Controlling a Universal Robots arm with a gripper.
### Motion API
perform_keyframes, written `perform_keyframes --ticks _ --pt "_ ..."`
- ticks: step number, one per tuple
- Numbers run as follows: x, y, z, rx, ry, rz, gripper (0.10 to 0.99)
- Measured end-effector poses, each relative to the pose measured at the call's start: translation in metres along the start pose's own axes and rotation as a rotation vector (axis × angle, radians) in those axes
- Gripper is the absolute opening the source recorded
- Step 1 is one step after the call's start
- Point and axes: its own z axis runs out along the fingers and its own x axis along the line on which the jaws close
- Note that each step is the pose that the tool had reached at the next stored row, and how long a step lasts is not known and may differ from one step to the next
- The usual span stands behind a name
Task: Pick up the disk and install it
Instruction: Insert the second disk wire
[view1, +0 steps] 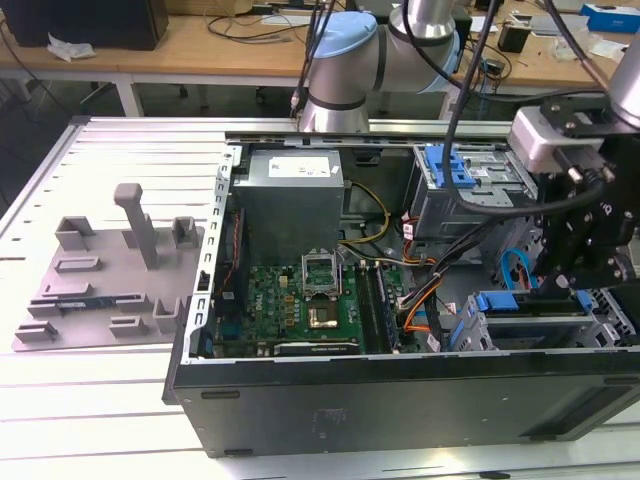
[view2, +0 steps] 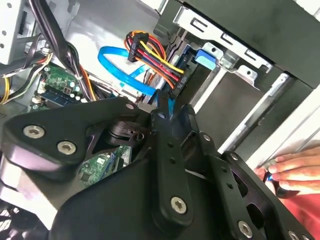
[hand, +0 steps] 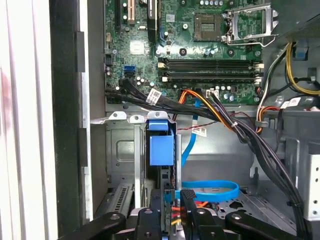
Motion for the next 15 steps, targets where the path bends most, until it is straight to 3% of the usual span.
perform_keyframes --ticks 4,6,7,9,15 --pt "-0.0028 -0.0007 -0.0168 0.000 0.0011 0.000 0.298" --pt "-0.0058 -0.0009 -0.0227 0.000 0.0032 0.000 0.216" --pt "-0.0066 -0.0009 -0.0235 0.001 0.0040 0.000 0.216" --pt "-0.0069 -0.0010 -0.0237 0.001 0.0052 0.000 0.106" --pt "-0.0069 -0.0009 -0.0237 0.002 0.0052 0.000 0.106"
